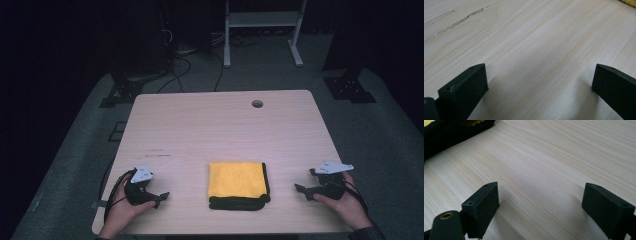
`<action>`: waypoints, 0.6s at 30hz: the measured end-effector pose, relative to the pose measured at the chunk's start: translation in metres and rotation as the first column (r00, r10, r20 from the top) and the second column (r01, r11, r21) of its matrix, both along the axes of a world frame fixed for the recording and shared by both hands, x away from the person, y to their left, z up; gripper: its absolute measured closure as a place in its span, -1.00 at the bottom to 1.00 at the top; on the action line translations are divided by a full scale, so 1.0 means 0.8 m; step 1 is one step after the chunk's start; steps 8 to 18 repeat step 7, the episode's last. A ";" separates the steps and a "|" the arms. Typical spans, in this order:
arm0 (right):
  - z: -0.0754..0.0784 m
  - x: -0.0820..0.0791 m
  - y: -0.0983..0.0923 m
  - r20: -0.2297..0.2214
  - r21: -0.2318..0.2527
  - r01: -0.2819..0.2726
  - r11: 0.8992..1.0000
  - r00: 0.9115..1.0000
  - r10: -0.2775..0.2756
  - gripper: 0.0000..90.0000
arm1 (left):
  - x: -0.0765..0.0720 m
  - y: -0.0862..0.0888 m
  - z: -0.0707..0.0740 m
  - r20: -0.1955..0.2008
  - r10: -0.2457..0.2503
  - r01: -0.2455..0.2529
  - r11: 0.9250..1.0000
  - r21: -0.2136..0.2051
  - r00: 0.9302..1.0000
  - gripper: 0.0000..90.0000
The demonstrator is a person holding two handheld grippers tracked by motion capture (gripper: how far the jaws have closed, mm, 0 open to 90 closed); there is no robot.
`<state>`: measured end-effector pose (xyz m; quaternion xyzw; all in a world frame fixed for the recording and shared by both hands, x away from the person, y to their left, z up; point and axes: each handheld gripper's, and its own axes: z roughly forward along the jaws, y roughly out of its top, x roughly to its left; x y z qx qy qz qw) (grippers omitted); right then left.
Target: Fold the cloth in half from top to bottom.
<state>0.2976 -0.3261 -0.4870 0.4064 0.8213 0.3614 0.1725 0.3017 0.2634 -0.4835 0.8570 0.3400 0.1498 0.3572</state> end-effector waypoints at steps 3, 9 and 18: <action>0.000 0.000 0.000 0.000 0.000 0.001 1.000 1.000 -0.001 -0.71 | 0.000 0.000 0.000 0.000 0.000 0.000 1.000 0.000 1.000 -1.00; 0.000 0.000 0.000 0.000 0.001 0.008 1.000 1.000 -0.008 -0.70 | 0.000 0.000 0.000 0.000 0.000 0.000 1.000 0.000 1.000 -1.00; 0.000 0.000 0.000 0.000 0.001 0.008 1.000 1.000 -0.008 -0.70 | 0.000 0.000 0.000 0.000 0.000 0.000 1.000 0.000 1.000 -1.00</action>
